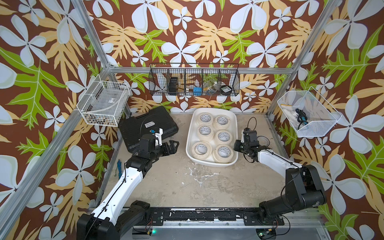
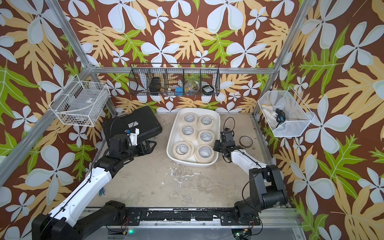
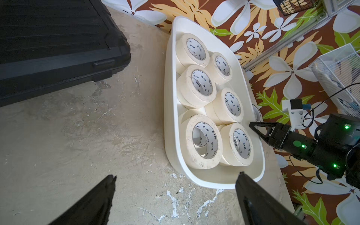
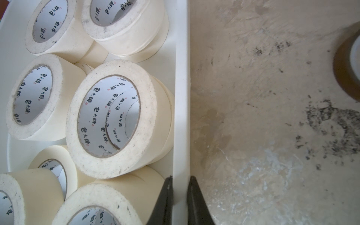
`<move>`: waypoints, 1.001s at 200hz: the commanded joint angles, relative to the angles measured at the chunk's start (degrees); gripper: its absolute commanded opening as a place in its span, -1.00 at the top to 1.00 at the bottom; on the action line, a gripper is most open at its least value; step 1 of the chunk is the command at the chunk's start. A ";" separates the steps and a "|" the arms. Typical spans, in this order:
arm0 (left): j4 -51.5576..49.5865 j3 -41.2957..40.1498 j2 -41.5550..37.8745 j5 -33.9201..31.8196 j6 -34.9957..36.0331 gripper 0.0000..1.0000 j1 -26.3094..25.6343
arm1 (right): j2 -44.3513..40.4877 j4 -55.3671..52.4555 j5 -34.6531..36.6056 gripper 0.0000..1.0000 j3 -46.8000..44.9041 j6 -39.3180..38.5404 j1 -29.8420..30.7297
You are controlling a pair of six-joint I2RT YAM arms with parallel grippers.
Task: Take out the art tape in the storage box
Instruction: Move the storage box to the center of the board.
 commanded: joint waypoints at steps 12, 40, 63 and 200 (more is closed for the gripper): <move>-0.53 0.45 0.69 -2.16 1.20 -0.99 -3.37 | -0.21 -2.46 -3.43 0.83 -0.49 -0.29 4.05; -0.77 0.95 2.12 -4.60 1.78 -0.98 -6.94 | -0.04 -3.03 -2.43 0.83 0.52 0.96 6.45; -1.21 2.03 4.06 -7.27 2.31 -0.94 -10.17 | 0.11 -3.16 -2.31 0.83 1.01 2.07 7.63; -18.29 18.78 27.34 -21.05 9.33 -0.22 -19.93 | -5.86 -10.90 -0.48 0.07 6.63 0.98 9.45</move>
